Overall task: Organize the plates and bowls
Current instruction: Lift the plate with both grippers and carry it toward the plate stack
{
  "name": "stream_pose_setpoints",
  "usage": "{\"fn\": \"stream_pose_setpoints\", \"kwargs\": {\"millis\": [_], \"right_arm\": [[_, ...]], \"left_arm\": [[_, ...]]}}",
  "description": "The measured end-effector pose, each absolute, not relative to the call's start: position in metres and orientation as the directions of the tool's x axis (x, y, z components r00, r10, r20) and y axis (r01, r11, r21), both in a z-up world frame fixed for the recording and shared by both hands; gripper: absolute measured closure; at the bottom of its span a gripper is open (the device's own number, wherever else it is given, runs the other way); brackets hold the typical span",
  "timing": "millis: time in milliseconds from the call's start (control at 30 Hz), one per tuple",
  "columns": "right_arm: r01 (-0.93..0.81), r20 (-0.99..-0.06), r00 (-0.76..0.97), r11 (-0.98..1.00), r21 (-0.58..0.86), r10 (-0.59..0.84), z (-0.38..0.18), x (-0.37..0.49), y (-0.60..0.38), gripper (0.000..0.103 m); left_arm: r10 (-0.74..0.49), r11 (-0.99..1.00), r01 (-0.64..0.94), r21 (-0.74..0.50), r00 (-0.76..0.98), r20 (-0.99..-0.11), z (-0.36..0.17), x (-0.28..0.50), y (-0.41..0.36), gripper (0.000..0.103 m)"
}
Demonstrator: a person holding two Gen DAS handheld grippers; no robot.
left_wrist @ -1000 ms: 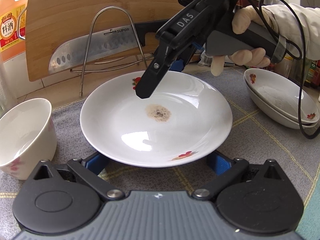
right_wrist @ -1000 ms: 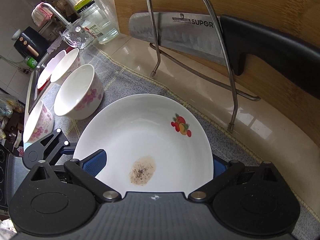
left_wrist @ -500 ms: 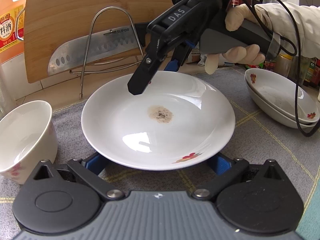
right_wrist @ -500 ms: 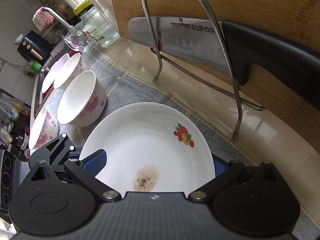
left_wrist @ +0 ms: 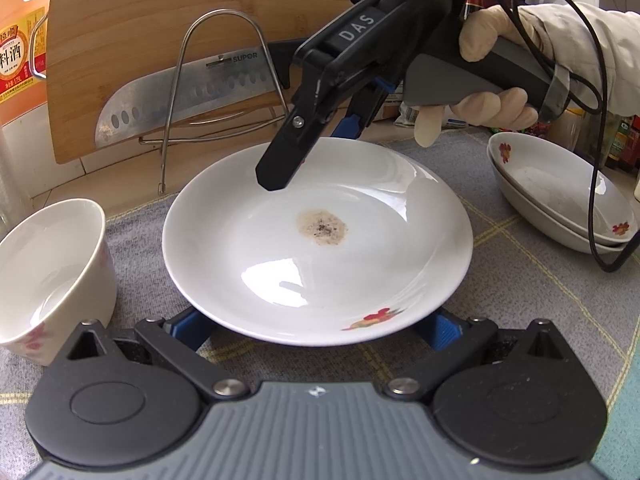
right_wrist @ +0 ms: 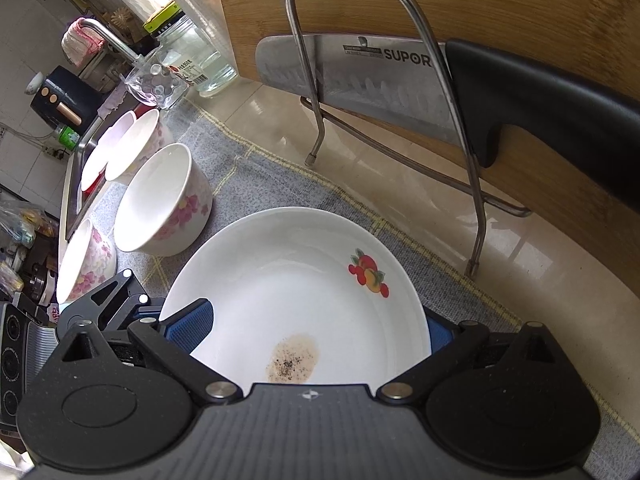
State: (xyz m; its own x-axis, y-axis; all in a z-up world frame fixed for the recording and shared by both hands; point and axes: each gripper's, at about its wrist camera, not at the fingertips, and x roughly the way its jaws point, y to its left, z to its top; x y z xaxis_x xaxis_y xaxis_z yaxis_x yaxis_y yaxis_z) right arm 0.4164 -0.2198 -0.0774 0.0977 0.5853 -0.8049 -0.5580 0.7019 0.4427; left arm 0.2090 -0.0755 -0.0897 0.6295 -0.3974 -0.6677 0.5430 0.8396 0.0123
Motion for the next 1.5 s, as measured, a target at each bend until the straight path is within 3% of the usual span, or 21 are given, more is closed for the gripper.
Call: {"fn": "stream_pose_setpoints", "kwargs": {"millis": [1500], "right_arm": [[-0.516,-0.777,0.175,0.728,0.451,0.605,-0.033,0.303,-0.238,0.000]], "left_arm": [[-0.424,0.765,0.642,0.052,0.562,-0.710,-0.044,0.131,-0.082,0.001]]}}
